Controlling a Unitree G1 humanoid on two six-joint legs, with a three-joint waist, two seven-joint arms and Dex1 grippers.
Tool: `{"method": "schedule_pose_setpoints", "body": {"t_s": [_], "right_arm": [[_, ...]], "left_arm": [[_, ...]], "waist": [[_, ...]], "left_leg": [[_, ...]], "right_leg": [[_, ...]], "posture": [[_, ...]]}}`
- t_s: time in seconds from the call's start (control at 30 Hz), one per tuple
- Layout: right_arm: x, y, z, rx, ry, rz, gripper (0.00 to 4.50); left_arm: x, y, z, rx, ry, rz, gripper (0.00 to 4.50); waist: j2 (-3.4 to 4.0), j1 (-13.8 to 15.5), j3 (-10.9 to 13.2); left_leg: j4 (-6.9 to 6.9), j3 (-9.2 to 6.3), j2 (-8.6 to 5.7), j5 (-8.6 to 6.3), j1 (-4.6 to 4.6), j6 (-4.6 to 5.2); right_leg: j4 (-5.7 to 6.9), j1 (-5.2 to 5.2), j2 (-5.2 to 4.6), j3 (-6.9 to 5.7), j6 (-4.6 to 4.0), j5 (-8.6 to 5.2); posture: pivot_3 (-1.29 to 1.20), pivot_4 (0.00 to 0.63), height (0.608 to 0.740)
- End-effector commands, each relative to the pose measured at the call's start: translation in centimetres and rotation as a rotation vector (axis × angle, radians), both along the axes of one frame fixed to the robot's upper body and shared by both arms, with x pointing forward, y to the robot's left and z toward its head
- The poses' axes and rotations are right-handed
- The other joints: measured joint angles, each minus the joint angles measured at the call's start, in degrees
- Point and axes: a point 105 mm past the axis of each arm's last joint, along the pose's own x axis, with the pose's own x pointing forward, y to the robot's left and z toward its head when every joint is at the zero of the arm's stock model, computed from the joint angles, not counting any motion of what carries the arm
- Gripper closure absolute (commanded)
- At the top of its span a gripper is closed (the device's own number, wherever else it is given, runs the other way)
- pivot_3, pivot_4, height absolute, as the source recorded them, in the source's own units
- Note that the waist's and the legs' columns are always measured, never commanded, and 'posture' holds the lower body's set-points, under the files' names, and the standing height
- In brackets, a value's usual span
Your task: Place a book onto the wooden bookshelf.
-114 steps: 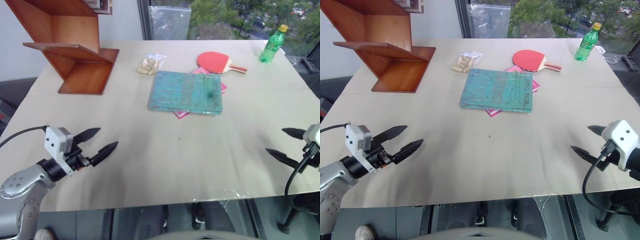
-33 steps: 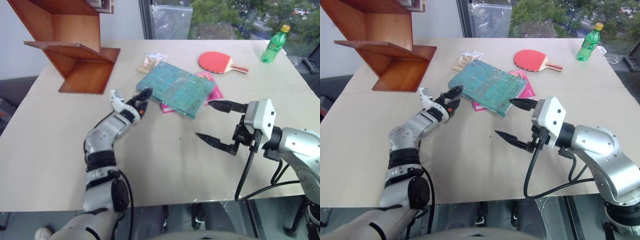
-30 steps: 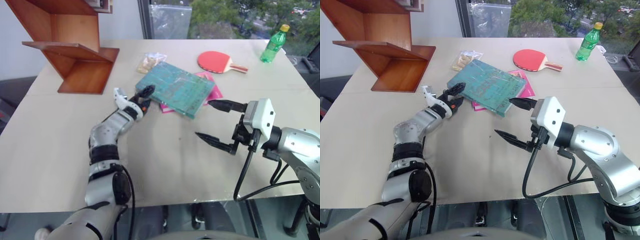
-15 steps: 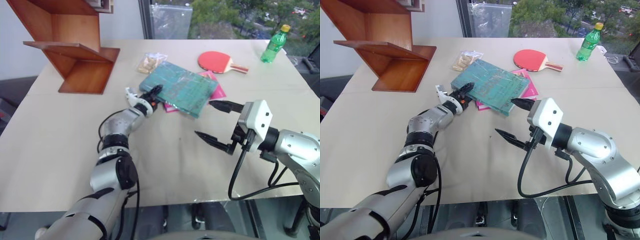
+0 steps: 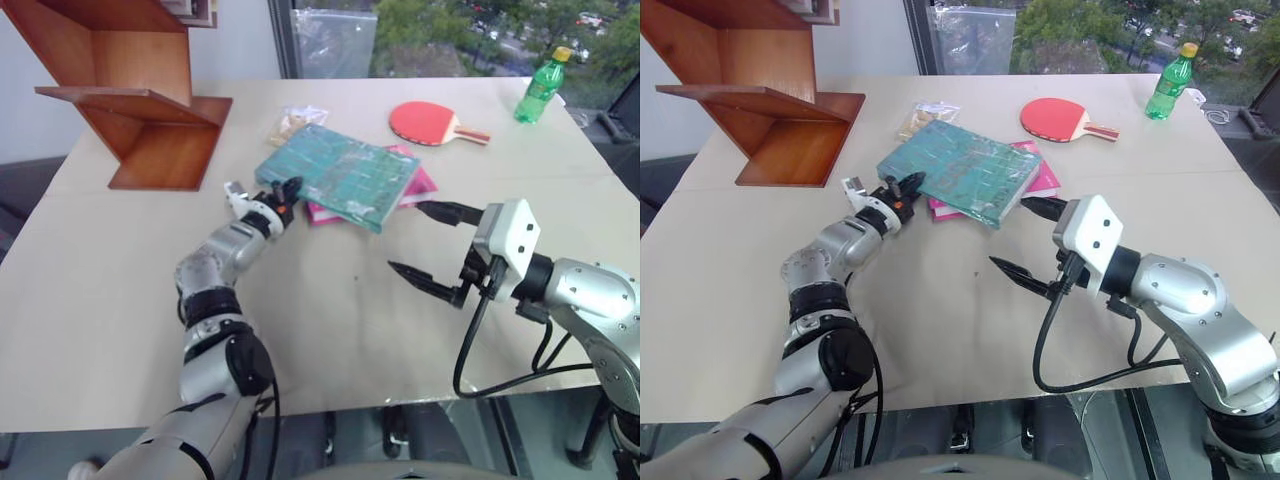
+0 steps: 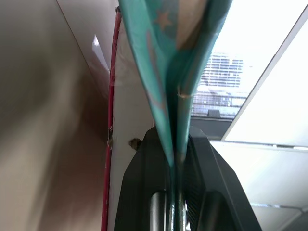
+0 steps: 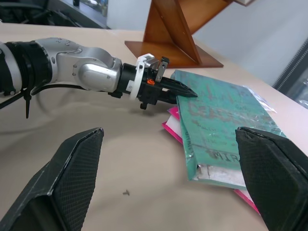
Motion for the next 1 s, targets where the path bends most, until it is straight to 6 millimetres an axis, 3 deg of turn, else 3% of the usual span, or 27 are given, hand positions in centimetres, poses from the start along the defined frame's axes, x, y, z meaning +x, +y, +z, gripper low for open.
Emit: {"method": "schedule_pose_setpoints", "body": {"t_s": [0.03, 0.17, 0.47, 0.57, 0.6, 0.67, 0.7, 0.77, 1.0], "right_arm": [[0.1, 0.4, 0.8, 0.008, -0.051, 0.024, 0.0], [0.3, 0.5, 0.9, 0.01, -0.054, 0.034, 0.0], [0.3, 0.5, 0.8, 0.012, -0.054, 0.031, 0.0], [0.3, 0.5, 0.8, 0.011, -0.055, 0.029, 0.0], [0.3, 0.5, 0.8, 0.011, -0.056, 0.028, 0.0], [0.2, 0.5, 0.7, 0.011, -0.056, 0.028, 0.0], [0.2, 0.5, 0.7, 0.011, -0.056, 0.027, 0.0], [0.2, 0.4, 0.6, 0.011, -0.055, 0.025, 0.0], [0.2, 0.5, 0.3, 0.015, -0.053, 0.025, 0.0]], "left_arm": [[-0.4, 0.0, 0.5, 0.081, -0.037, 0.007, 3.28], [-0.6, 0.0, 0.2, 0.06, -0.033, 0.027, 1.38], [-0.4, 0.9, -0.2, 0.038, -0.032, 0.073, 1.29], [-0.4, 0.8, -0.1, 0.017, -0.035, 0.068, 2.5], [-0.3, 0.8, -0.1, 0.012, -0.037, 0.068, 3.17], [-0.3, 1.0, 0.0, 0.009, -0.039, 0.073, 3.69], [-0.3, 1.1, 0.1, 0.008, -0.042, 0.075, 4.15], [-0.5, 1.2, 0.4, 0.001, -0.049, 0.077, 4.44], [-1.2, 1.7, 2.8, -0.016, -0.143, 0.072, 4.44]], "waist": [[-0.01, 0.17, 0.0], [-0.01, 0.63, 0.01], [-0.01, 0.51, 0.0], [-0.01, 0.52, 0.0], [-0.01, 0.52, 0.0], [-0.01, 0.52, 0.01], [-0.01, 0.52, 0.0], [-0.01, 0.53, 0.0], [-0.01, 0.48, 0.01]], "left_leg": [[0.0, 0.0, 0.0, 0.0, -0.01, 0.0], [0.0, -0.02, -0.01, 0.0, -0.04, 0.0], [0.0, 0.0, -0.01, 0.0, -0.02, 0.0], [0.0, 0.0, -0.01, 0.0, -0.02, 0.0], [0.0, 0.0, -0.01, 0.0, -0.02, 0.0], [0.0, 0.01, -0.01, 0.0, -0.02, 0.0], [0.0, 0.0, -0.01, 0.0, -0.02, 0.0], [0.0, 0.0, -0.01, 0.0, -0.02, 0.0], [0.0, -0.01, 0.0, 0.0, -0.03, 0.0]], "right_leg": [[0.0, 0.0, 0.0, -0.01, 0.0, 0.0], [-0.03, 0.0, 0.0, -0.05, 0.0, 0.0], [-0.03, 0.0, 0.02, -0.02, 0.0, 0.0], [-0.02, 0.0, 0.02, -0.03, 0.0, 0.0], [-0.03, 0.0, 0.02, -0.03, 0.0, 0.0], [-0.03, 0.0, 0.02, -0.03, 0.0, 0.0], [-0.03, 0.0, 0.02, -0.03, 0.0, 0.0], [-0.02, 0.0, 0.01, -0.03, 0.0, 0.0], [-0.03, 0.0, 0.02, -0.02, 0.0, 0.0]], "posture": [[0.0, 0.15, 0.74], [0.0, 0.15, 0.74], [0.0, 0.15, 0.74], [0.0, 0.15, 0.74], [0.0, 0.15, 0.74], [0.0, 0.15, 0.74], [0.0, 0.15, 0.74], [0.0, 0.15, 0.74], [0.0, 0.15, 0.74]]}}
